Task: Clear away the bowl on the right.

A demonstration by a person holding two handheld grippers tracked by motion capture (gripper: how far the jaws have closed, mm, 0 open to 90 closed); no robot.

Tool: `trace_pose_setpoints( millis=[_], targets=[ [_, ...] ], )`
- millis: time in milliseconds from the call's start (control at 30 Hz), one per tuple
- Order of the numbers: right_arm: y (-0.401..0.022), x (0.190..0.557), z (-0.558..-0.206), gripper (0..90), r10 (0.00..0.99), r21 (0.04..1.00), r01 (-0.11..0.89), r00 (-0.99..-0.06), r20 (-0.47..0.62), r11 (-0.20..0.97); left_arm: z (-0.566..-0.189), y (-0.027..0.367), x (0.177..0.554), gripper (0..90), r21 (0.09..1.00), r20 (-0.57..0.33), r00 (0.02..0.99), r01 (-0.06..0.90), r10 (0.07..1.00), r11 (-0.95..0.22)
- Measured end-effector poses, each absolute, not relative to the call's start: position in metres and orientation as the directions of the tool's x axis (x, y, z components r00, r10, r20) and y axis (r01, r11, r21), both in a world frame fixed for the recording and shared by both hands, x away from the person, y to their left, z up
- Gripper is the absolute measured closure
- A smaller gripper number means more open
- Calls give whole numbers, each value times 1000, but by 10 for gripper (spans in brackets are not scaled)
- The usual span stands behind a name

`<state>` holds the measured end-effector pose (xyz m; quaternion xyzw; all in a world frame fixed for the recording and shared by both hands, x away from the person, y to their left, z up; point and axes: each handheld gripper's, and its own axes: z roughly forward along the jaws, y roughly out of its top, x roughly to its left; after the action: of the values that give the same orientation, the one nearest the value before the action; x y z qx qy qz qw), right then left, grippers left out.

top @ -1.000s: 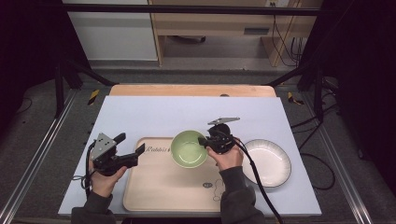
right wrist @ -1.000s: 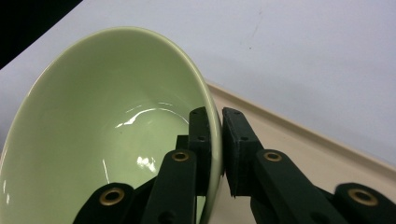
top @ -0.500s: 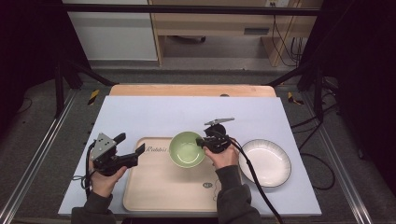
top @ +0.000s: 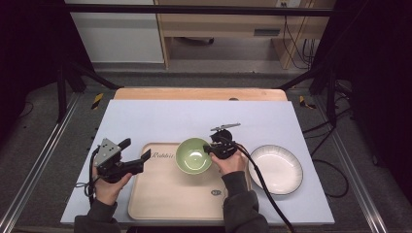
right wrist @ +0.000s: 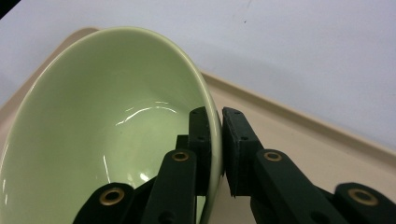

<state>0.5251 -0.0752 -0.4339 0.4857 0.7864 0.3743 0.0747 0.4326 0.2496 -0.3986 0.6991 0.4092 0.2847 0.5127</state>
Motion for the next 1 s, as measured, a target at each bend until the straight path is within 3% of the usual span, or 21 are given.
trace_pose_setpoints(
  millis=[1000],
  targets=[
    [-79, 534, -450, 833, 821, 654, 722, -502, 272, 225, -399, 249, 433, 162, 948, -19, 504, 283, 864, -145]
  ],
)
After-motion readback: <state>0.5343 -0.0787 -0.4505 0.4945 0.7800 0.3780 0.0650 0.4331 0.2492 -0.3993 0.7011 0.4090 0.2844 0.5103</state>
